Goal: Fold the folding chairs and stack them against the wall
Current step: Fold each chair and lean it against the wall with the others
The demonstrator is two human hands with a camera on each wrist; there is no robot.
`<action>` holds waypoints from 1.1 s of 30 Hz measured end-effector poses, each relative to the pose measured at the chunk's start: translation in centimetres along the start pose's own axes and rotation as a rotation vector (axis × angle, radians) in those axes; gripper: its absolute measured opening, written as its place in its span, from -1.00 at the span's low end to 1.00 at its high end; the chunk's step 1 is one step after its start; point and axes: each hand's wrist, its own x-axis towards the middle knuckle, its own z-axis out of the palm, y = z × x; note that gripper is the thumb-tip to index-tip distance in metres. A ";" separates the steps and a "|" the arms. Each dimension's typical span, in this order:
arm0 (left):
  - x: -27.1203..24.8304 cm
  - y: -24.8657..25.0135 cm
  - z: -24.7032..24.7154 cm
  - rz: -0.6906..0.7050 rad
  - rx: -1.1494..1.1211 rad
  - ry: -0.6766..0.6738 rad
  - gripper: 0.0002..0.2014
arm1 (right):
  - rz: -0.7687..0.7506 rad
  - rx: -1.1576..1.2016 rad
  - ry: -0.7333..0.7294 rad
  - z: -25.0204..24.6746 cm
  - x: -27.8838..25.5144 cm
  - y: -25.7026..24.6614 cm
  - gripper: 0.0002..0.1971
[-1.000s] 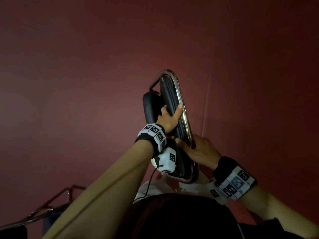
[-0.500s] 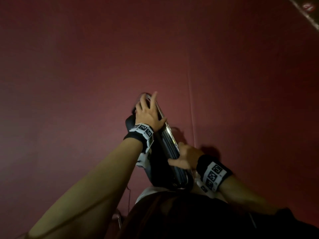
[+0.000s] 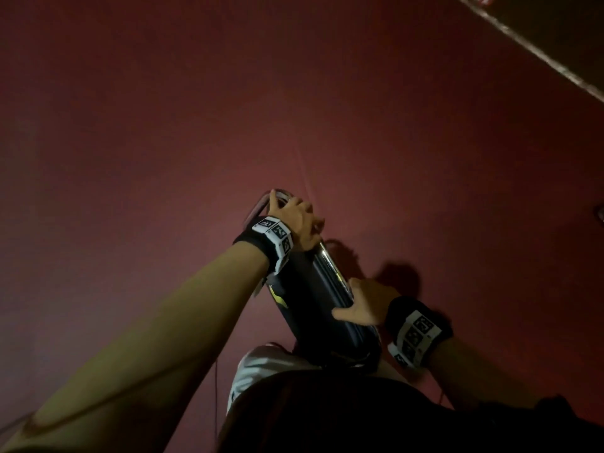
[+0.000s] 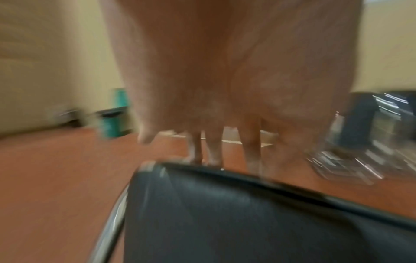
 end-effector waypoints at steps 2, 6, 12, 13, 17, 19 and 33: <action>2.4 1.6 -2.0 0.077 0.163 -0.101 -0.42 | 0.020 0.051 0.020 -1.6 0.0 1.7 -0.14; 5.5 5.3 -3.4 0.147 0.483 -0.167 -0.48 | 0.044 0.039 0.045 -1.9 -0.5 3.6 -0.10; 8.8 5.2 -6.1 0.302 0.436 -0.111 -0.37 | 0.056 0.119 0.147 -4.5 -1.0 4.4 -0.28; 9.6 4.6 -7.2 0.322 0.472 -0.076 -0.38 | 0.050 0.125 0.194 -5.4 -0.9 4.1 -0.28; 12.8 3.1 -10.1 0.346 0.548 -0.009 -0.36 | 0.028 0.158 0.318 -8.5 -0.6 3.3 -0.29; 14.9 3.0 -11.1 0.383 0.522 0.037 -0.28 | 0.066 0.146 0.367 -10.8 -0.1 4.3 -0.33; 24.8 15.8 -16.2 0.885 0.316 -0.082 -0.12 | 0.472 0.138 0.270 -19.7 -6.2 13.8 -0.19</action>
